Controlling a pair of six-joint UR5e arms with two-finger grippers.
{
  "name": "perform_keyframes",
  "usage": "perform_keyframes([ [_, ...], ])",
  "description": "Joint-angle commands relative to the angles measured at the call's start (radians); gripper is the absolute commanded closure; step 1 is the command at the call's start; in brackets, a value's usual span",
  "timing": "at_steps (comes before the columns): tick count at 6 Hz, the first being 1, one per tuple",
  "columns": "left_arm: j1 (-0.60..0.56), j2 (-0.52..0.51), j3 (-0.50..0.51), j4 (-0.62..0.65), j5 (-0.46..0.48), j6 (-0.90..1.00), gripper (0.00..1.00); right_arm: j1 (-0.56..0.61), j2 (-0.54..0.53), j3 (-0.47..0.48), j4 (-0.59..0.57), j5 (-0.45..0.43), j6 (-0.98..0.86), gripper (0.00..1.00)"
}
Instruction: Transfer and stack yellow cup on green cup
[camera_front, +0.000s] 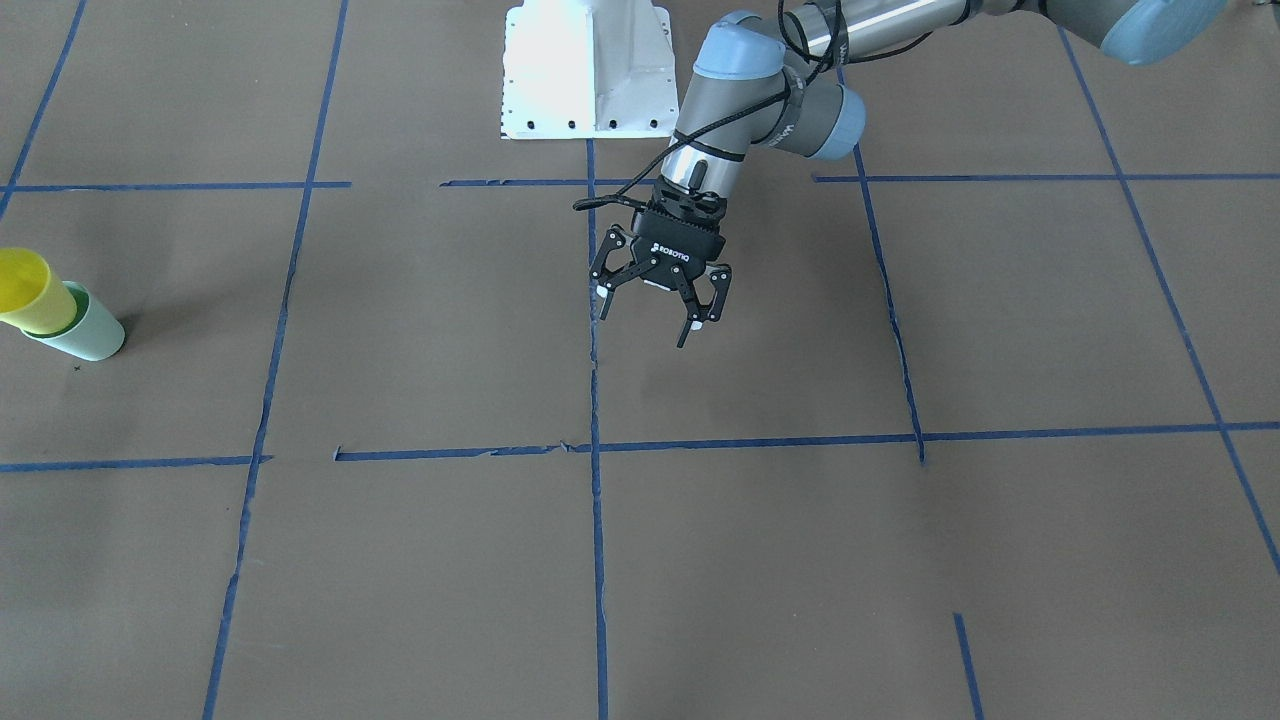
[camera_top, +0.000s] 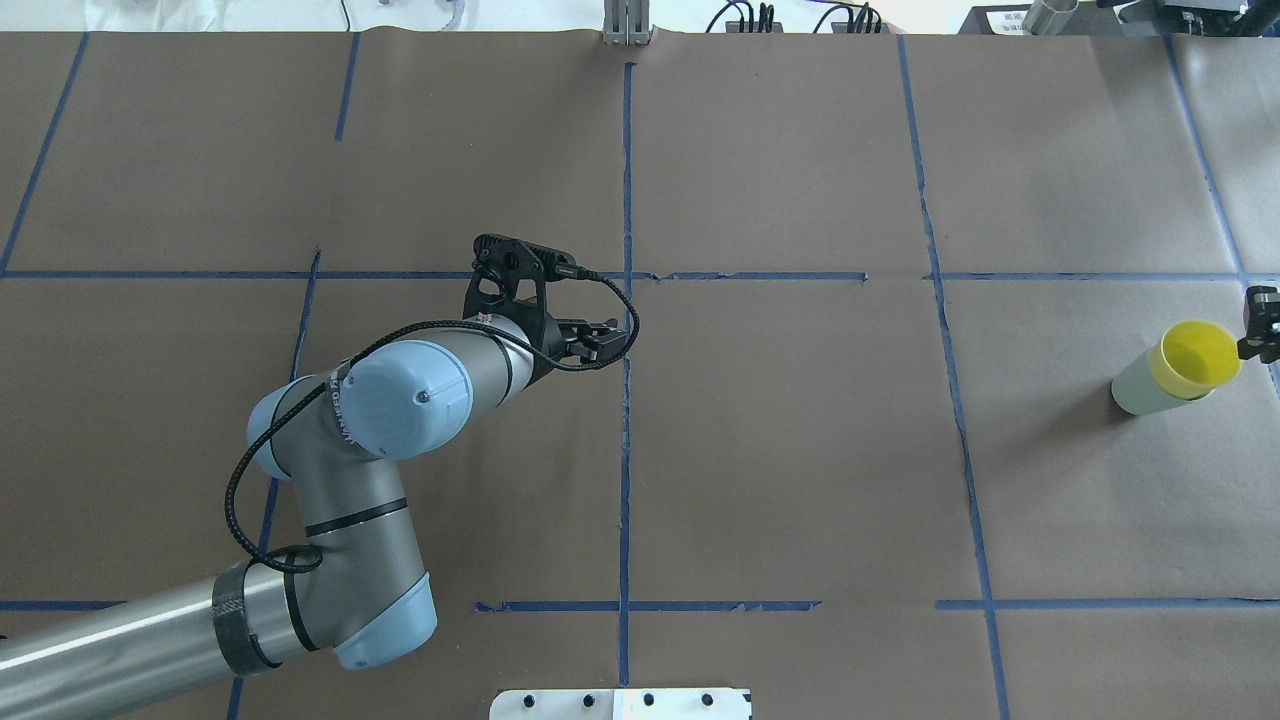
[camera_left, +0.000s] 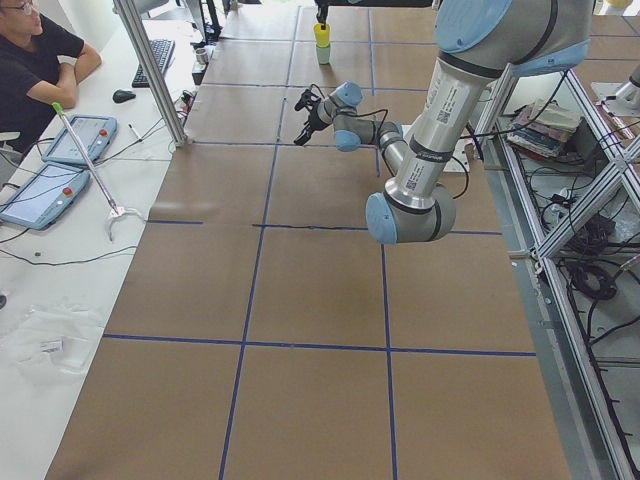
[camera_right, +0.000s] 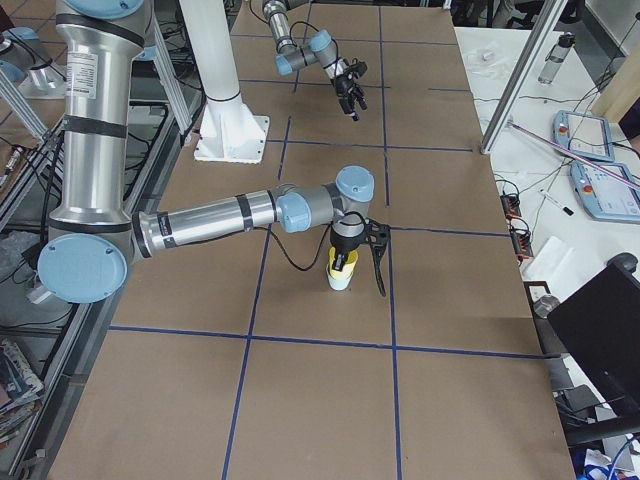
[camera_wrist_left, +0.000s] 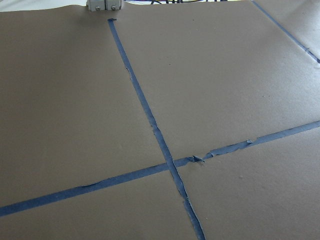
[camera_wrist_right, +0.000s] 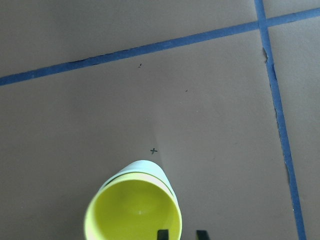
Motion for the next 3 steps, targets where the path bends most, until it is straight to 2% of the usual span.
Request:
perform_keyframes([
  [1, -0.011, 0.003, 0.0, 0.003, 0.0, 0.001, 0.01, 0.0, 0.001, 0.0, 0.002, -0.001, 0.0, 0.0],
  [2, -0.044, 0.004, 0.0, 0.058, -0.069, 0.002, 0.01, 0.0, 0.004, 0.011, 0.003, -0.001, 0.0, 0.0],
  [3, -0.104, 0.003, -0.002, 0.178, -0.192, 0.004, 0.01, 0.017, 0.017, 0.015, 0.003, -0.003, -0.001, 0.0],
])
